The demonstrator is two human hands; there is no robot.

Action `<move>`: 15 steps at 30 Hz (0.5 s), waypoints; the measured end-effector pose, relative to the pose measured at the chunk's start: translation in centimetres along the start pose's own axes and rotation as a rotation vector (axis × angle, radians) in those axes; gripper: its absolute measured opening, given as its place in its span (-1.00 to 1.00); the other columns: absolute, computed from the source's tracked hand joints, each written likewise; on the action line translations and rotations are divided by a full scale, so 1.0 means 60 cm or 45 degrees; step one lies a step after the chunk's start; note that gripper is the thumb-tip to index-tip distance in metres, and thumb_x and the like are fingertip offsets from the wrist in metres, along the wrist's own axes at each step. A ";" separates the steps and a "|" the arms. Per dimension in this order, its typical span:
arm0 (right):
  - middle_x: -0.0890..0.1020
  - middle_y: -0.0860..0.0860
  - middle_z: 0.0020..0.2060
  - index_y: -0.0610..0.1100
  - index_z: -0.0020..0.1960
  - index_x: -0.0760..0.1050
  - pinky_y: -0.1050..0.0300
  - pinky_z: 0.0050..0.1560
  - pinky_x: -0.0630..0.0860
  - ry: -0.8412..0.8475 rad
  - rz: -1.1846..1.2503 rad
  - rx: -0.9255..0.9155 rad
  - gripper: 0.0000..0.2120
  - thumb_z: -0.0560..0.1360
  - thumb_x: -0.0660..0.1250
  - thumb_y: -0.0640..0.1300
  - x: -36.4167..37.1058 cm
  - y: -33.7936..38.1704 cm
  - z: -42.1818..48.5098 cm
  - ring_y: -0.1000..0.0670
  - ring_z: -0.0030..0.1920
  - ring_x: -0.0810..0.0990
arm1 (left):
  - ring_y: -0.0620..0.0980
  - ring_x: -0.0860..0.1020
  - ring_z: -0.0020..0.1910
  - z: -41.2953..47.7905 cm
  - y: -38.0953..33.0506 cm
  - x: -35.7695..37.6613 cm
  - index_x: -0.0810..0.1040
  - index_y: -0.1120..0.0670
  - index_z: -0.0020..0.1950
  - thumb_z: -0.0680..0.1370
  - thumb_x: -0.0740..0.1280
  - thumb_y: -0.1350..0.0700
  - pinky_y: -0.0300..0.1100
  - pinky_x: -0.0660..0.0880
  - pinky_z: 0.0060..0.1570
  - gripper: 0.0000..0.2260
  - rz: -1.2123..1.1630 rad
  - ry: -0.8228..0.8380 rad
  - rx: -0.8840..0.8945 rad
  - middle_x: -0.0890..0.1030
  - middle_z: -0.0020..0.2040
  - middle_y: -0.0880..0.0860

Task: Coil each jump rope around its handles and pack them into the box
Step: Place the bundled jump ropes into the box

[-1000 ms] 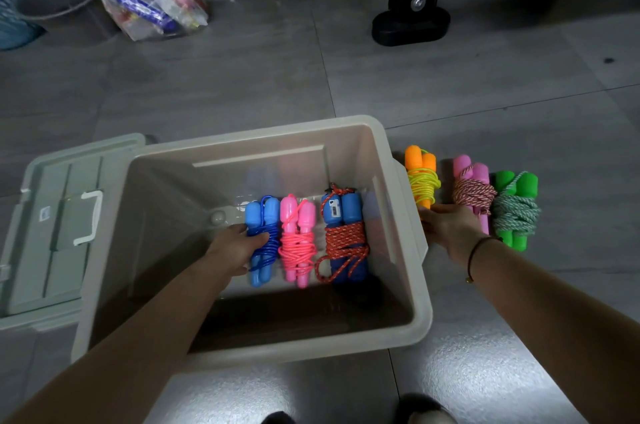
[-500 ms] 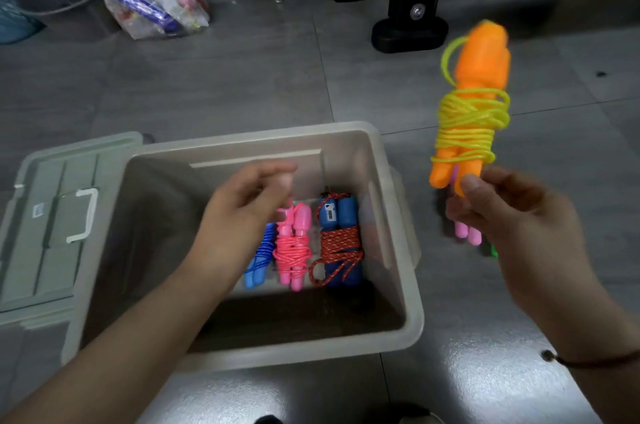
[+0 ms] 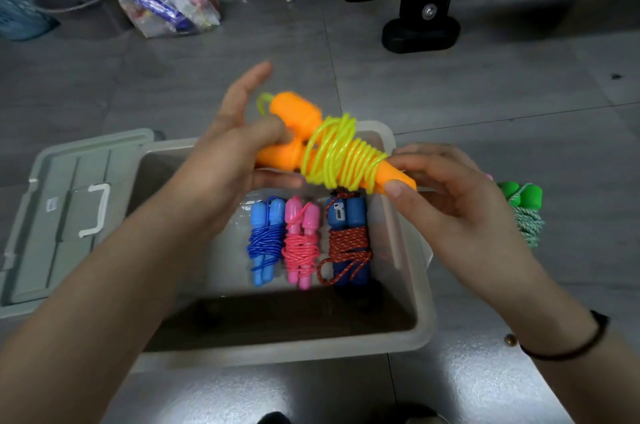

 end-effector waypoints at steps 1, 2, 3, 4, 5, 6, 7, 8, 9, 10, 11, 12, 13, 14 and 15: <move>0.61 0.12 -0.03 0.11 0.01 0.57 0.41 -0.06 0.49 -0.007 0.076 0.032 -0.88 0.48 0.35 0.04 0.003 -0.003 0.000 0.21 -0.04 0.60 | -0.03 0.60 -0.36 -0.002 0.007 0.000 0.44 -0.12 0.30 0.32 0.29 0.20 -0.14 0.60 -0.40 -0.44 -0.002 0.059 -0.078 0.59 -0.09 0.05; 0.64 0.18 -0.13 0.09 -0.03 0.57 0.46 -0.12 0.45 -0.035 0.158 0.085 -0.92 0.51 0.33 0.04 0.004 -0.007 0.000 0.26 -0.12 0.59 | -0.03 0.60 -0.37 -0.006 0.017 0.003 0.51 -0.03 0.25 0.29 0.26 0.19 -0.18 0.57 -0.45 -0.49 -0.041 0.107 -0.154 0.60 -0.04 0.11; 0.63 0.23 -0.23 0.06 -0.05 0.56 0.49 -0.17 0.42 -0.083 0.188 0.112 -0.89 0.52 0.29 0.04 0.005 -0.011 -0.001 0.28 -0.20 0.58 | -0.03 0.60 -0.37 -0.014 0.027 0.009 0.55 0.03 0.18 0.32 0.27 0.16 -0.22 0.55 -0.49 -0.57 -0.126 0.114 -0.231 0.60 -0.04 0.14; 0.62 0.24 -0.27 0.02 -0.05 0.56 0.50 -0.19 0.40 -0.119 0.171 0.099 -0.84 0.52 0.23 0.02 0.006 -0.013 -0.001 0.28 -0.24 0.56 | -0.03 0.61 -0.38 -0.024 0.038 0.017 0.57 0.08 0.12 0.39 0.32 0.11 -0.25 0.53 -0.51 -0.69 -0.229 0.084 -0.291 0.61 -0.08 0.14; 0.61 0.23 -0.26 -0.02 -0.02 0.55 0.47 -0.18 0.40 -0.140 0.136 0.073 -0.82 0.54 0.20 0.00 0.008 -0.015 -0.001 0.25 -0.24 0.56 | -0.02 0.61 -0.38 -0.034 0.047 0.026 0.57 0.09 0.09 0.48 0.34 0.01 -0.25 0.54 -0.51 -0.76 -0.296 0.027 -0.354 0.62 -0.14 0.15; 0.60 0.19 -0.24 -0.05 0.00 0.54 0.41 -0.18 0.43 -0.163 0.104 0.054 -0.82 0.57 0.19 -0.02 0.011 -0.019 -0.003 0.21 -0.23 0.56 | 0.00 0.61 -0.37 -0.041 0.055 0.032 0.56 0.10 0.08 0.54 0.27 -0.10 -0.23 0.54 -0.50 -0.70 -0.269 -0.019 -0.383 0.63 -0.18 0.16; 0.59 0.16 -0.22 -0.05 0.01 0.52 0.35 -0.19 0.46 -0.190 0.082 0.050 -0.83 0.59 0.17 -0.04 0.013 -0.022 -0.005 0.18 -0.23 0.55 | 0.02 0.61 -0.37 -0.046 0.058 0.037 0.55 0.10 0.09 0.54 0.20 -0.19 -0.23 0.54 -0.51 -0.61 -0.177 -0.063 -0.393 0.64 -0.21 0.18; 0.58 0.16 -0.22 -0.04 0.01 0.50 0.31 -0.21 0.47 -0.216 0.065 0.056 -0.83 0.60 0.15 -0.05 0.015 -0.027 -0.008 0.16 -0.24 0.54 | 0.02 0.59 -0.40 -0.045 0.058 0.038 0.54 0.11 0.09 0.53 0.16 -0.24 -0.23 0.51 -0.52 -0.55 -0.047 -0.091 -0.346 0.64 -0.23 0.20; 0.56 0.16 -0.25 -0.03 0.00 0.49 0.31 -0.25 0.46 -0.227 0.058 0.063 -0.83 0.60 0.13 -0.06 0.016 -0.029 -0.010 0.15 -0.28 0.53 | 0.00 0.56 -0.45 -0.045 0.054 0.037 0.54 0.11 0.08 0.53 0.15 -0.25 -0.22 0.48 -0.51 -0.53 0.073 -0.131 -0.277 0.63 -0.26 0.21; 0.54 0.17 -0.28 -0.02 -0.01 0.47 0.31 -0.29 0.44 -0.219 0.057 0.073 -0.84 0.60 0.12 -0.06 0.016 -0.030 -0.011 0.15 -0.32 0.51 | -0.01 0.53 -0.49 -0.042 0.050 0.033 0.55 0.11 0.05 0.53 0.14 -0.25 -0.20 0.46 -0.49 -0.54 0.197 -0.165 -0.167 0.63 -0.29 0.19; 0.53 0.16 -0.32 -0.01 -0.01 0.47 0.31 -0.33 0.43 -0.203 0.075 0.097 -0.84 0.60 0.11 -0.06 0.016 -0.030 -0.012 0.15 -0.36 0.49 | -0.02 0.52 -0.49 -0.041 0.045 0.030 0.56 0.09 0.02 0.55 0.13 -0.25 -0.16 0.46 -0.45 -0.56 0.318 -0.208 -0.054 0.62 -0.29 0.15; 0.53 0.15 -0.35 -0.01 -0.01 0.47 0.31 -0.37 0.42 -0.197 0.123 0.146 -0.85 0.60 0.13 -0.06 0.015 -0.029 -0.012 0.16 -0.39 0.47 | -0.04 0.52 -0.46 -0.039 0.042 0.024 0.56 0.05 -0.02 0.56 0.12 -0.23 -0.12 0.46 -0.40 -0.59 0.442 -0.252 0.079 0.61 -0.30 0.10; 0.53 0.13 -0.38 -0.01 -0.01 0.49 0.31 -0.41 0.40 -0.208 0.195 0.225 -0.86 0.60 0.16 -0.07 0.014 -0.031 -0.011 0.16 -0.42 0.46 | -0.08 0.52 -0.43 -0.040 0.040 0.019 0.56 0.03 -0.05 0.58 0.09 -0.22 -0.10 0.47 -0.38 -0.61 0.567 -0.306 0.202 0.59 -0.31 0.05; 0.53 0.11 -0.43 -0.03 -0.04 0.52 0.32 -0.45 0.38 -0.225 0.295 0.331 -0.86 0.60 0.19 -0.09 0.014 -0.033 -0.010 0.15 -0.46 0.45 | -0.12 0.52 -0.40 -0.042 0.039 0.014 0.55 0.03 -0.07 0.59 0.06 -0.22 -0.16 0.48 -0.35 -0.59 0.718 -0.362 0.351 0.56 -0.32 0.03; 0.51 0.08 -0.48 -0.06 -0.11 0.54 0.32 -0.48 0.36 -0.234 0.418 0.466 -0.83 0.59 0.21 -0.10 0.017 -0.038 -0.013 0.14 -0.49 0.42 | -0.17 0.52 -0.35 -0.046 0.034 0.012 0.54 0.06 -0.08 0.60 0.02 -0.22 -0.29 0.46 -0.30 -0.56 0.869 -0.400 0.502 0.53 -0.33 -0.01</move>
Point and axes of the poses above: each hand's wrist, its own z-axis towards the middle knuckle, its own x-axis out of the palm, y = z × x, the point moved 4 cm from there along z, towards the middle knuckle
